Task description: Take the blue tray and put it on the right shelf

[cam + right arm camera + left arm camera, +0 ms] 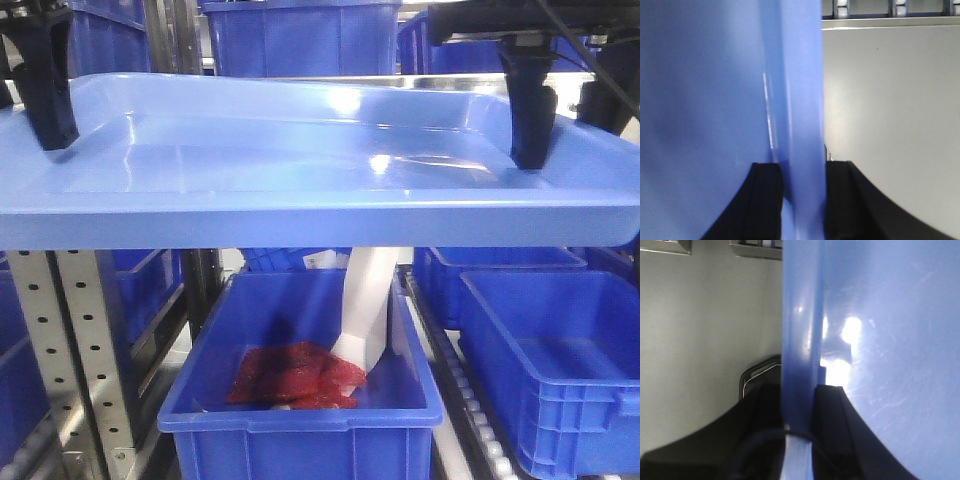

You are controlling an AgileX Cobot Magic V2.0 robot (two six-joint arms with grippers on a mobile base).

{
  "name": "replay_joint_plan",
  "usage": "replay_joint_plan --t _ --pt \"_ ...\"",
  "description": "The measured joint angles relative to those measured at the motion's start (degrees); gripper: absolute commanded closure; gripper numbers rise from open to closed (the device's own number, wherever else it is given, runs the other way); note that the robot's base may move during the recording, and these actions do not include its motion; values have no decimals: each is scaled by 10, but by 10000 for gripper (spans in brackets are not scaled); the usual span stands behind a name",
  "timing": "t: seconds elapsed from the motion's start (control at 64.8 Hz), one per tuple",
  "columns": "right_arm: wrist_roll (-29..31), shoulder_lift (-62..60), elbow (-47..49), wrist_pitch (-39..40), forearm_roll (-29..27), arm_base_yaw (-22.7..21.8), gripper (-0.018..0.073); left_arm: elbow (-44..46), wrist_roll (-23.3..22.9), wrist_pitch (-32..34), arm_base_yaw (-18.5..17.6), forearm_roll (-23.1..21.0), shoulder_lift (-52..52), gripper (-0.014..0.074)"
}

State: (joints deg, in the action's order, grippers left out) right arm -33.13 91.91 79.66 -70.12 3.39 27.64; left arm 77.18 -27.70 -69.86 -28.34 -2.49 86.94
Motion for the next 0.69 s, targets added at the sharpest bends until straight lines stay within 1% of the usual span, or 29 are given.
replay_joint_plan --t 0.247,0.355,0.525,0.694 --pt "0 0 0 3 0 0 461 0 0 0 0 -1 0 576" --pt "0 0 8 -5 2 0 461 1 1 10 0 1 0 576" --pt "1 -20 70 -15 25 -2 461 48 7 17 1 19 0 576" --pt "14 -24 140 -15 44 -7 461 92 23 56 11 33 -2 575"
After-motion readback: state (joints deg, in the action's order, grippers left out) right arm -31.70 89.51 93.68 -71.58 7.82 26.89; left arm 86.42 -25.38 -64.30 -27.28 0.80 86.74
